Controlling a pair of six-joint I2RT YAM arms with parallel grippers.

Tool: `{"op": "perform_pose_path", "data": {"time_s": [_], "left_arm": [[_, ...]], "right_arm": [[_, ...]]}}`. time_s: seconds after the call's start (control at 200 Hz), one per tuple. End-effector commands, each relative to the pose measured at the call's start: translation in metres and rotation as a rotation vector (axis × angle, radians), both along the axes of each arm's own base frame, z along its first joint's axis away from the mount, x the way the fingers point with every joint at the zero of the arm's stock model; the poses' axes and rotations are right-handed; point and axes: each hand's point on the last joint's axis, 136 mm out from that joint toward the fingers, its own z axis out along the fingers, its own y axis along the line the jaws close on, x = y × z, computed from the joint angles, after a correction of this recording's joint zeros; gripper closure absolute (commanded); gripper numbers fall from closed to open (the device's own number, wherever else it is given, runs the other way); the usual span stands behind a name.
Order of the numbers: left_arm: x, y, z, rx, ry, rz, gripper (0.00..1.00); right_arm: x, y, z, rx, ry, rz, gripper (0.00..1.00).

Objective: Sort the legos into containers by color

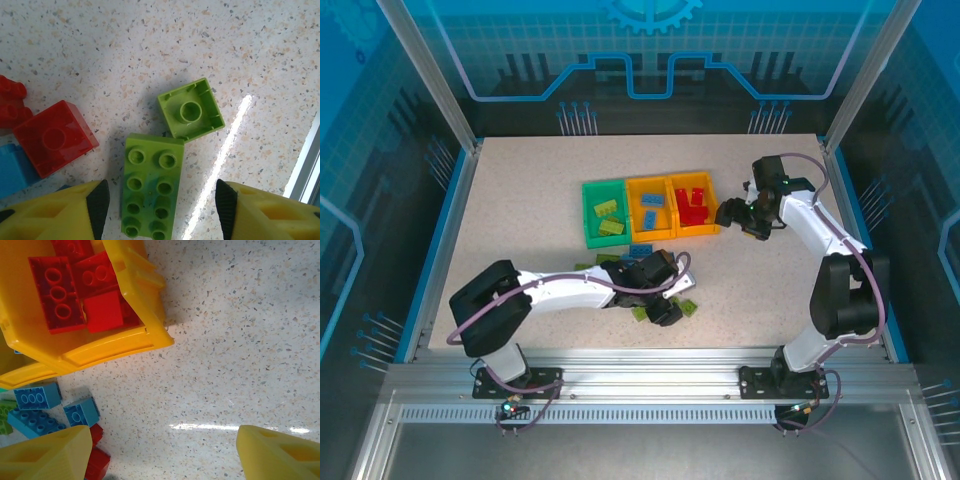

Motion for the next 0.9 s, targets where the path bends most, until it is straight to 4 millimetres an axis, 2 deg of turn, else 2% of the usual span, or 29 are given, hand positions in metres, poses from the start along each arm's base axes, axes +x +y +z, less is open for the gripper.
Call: {"op": "perform_pose_path", "data": {"time_s": [0.0,0.16,0.475,0.695,0.895], "left_arm": [[-0.005,-0.003,-0.008,-0.008,0.038,-0.028,0.38],[-0.009,0.001,-0.019,0.015,0.057,-0.031,0.37],[-0.003,0.004,-0.031,0.053,0.063,-0.011,0.32],[-0.002,0.008,-0.04,0.077,0.067,-0.007,0.34],[-0.006,0.009,-0.046,0.085,0.087,-0.011,0.41]], "right_arm": [[-0.001,0.005,0.011,0.007,-0.034,0.024,0.22],[-0.001,0.004,0.011,0.005,-0.033,0.02,0.22],[-0.001,0.003,0.011,0.004,-0.03,0.018,0.22],[0.0,0.002,0.012,0.004,-0.034,0.012,0.22],[0.001,0.0,0.013,0.006,-0.036,0.006,0.22]]}}
